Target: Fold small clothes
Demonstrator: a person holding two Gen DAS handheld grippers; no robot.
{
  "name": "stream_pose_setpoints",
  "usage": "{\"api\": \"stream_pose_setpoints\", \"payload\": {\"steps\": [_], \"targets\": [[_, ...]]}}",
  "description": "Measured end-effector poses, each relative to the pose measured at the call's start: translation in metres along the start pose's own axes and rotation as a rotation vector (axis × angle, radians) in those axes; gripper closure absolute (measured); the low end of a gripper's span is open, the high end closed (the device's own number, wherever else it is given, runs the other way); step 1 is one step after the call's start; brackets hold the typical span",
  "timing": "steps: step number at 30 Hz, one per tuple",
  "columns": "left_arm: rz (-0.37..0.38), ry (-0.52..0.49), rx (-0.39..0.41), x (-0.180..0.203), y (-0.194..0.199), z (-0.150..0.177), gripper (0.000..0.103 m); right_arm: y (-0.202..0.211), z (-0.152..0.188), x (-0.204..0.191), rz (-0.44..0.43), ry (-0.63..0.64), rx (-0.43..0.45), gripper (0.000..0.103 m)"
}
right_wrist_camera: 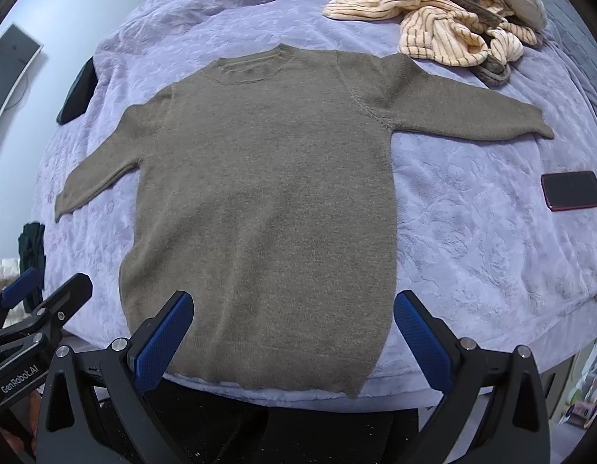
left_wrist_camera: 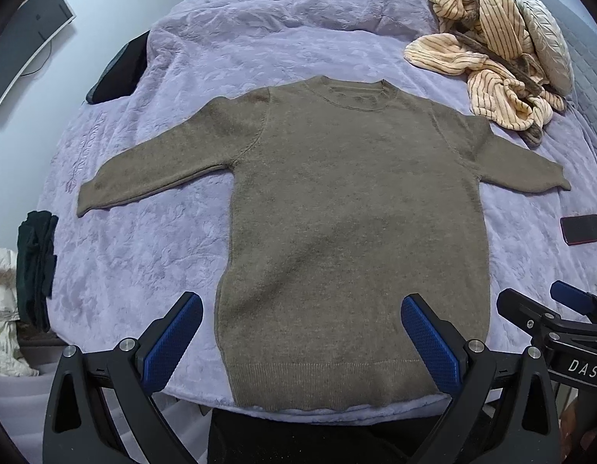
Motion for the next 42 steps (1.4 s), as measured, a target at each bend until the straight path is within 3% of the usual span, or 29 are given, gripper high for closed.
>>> {"api": "stream_pose_setpoints", "payload": {"steps": [9, 16, 23, 26, 29, 32, 38, 40, 42], "targets": [[0.119, -0.086, -0.055, -0.003, -0.035, 0.000, 0.000, -0.022, -0.003, -0.013, 0.072, -0.084, -0.037, 0.000], [0.167, -0.106, -0.091, -0.012, -0.058, 0.001, 0.000, -0.039, 0.001, -0.020, 0.116, -0.140, -0.078, 0.000], [0.183, -0.064, -0.107, -0.027, -0.068, -0.004, 0.000, -0.054, -0.001, -0.034, 0.115, -0.131, -0.107, 0.000], [0.227, -0.030, -0.112, -0.033, -0.074, -0.005, 0.000, -0.062, -0.001, -0.043, 0.112, -0.113, -0.125, 0.000], [0.317, 0.087, -0.110, -0.055, -0.088, -0.014, 0.000, -0.071, -0.001, -0.056, 0.113, -0.073, -0.140, 0.000], [0.367, 0.267, -0.074, -0.109, -0.111, -0.032, 0.000, -0.079, 0.000, -0.071, 0.107, -0.029, -0.157, 0.000], [0.235, 0.582, 0.078, -0.278, -0.161, -0.056, 0.000, -0.099, 0.001, -0.111, 0.070, 0.066, -0.199, 0.000], [0.228, 0.678, 0.115, -0.320, -0.176, -0.054, 0.000, -0.108, 0.001, -0.129, 0.051, 0.094, -0.210, 0.000], [0.269, 0.791, 0.134, -0.356, -0.193, -0.051, 0.000, -0.115, 0.003, -0.142, 0.036, 0.110, -0.220, 0.000]]}}
Point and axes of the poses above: each gripper's, at about its wrist camera, not at the fingertips, and y roughly against the way its jaws point, x to its right, z to its underside, the point moved 8 cm from there along -y, roughly the way its jaws point, and after that the axes turned 4 degrees about x, right-handed, at the moved point
